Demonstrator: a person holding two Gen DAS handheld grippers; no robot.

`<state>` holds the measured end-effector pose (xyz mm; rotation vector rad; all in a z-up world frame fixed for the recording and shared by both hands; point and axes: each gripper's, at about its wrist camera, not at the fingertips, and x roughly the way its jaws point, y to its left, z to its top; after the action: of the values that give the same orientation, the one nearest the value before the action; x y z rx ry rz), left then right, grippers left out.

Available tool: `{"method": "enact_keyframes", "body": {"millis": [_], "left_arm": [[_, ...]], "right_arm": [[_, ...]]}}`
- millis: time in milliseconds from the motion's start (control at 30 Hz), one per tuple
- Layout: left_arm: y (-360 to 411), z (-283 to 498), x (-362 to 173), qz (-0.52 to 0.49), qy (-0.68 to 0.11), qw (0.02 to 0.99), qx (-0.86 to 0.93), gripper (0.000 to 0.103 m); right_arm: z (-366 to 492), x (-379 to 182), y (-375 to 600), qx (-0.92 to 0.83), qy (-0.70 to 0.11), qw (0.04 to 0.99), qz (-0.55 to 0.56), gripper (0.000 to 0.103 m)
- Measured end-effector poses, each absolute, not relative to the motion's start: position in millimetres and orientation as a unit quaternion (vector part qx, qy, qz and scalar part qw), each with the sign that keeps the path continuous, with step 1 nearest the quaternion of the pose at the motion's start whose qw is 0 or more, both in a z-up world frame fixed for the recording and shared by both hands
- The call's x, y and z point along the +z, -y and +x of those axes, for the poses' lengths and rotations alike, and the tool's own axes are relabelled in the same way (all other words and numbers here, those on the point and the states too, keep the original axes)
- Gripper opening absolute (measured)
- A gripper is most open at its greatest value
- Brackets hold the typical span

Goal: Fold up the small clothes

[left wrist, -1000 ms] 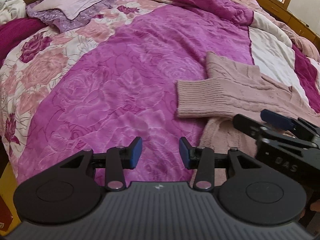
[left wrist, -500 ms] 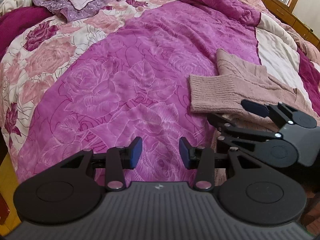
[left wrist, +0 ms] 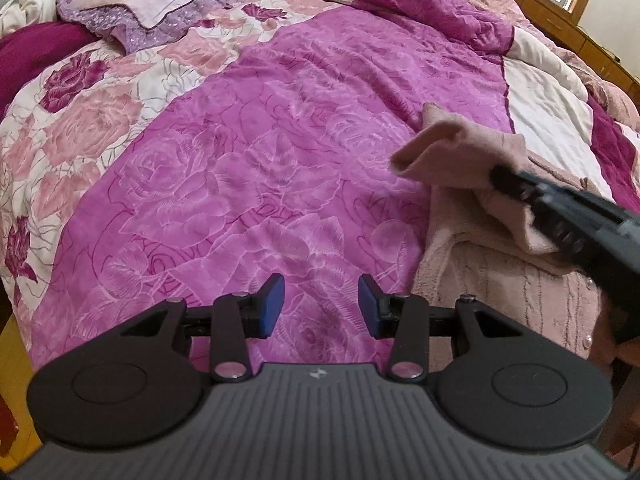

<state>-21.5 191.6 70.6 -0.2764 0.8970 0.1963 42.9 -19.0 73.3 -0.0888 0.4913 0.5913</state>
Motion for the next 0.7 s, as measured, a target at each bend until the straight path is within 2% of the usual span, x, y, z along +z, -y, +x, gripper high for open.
{"method": "enact_keyframes", "body": {"millis": [433,700], "left_arm": [[-162,-6,92,-0.113,-0.41,0.904,0.051,0.049],[-132,13,103,-0.098,-0.395,0.913,0.01,0.049]], "right_arm": [[49,117,112,0.181,-0.191,0.964,0.048,0.011],[43,106,183,0.082,-0.186,0.975,0.092,0.011]]}}
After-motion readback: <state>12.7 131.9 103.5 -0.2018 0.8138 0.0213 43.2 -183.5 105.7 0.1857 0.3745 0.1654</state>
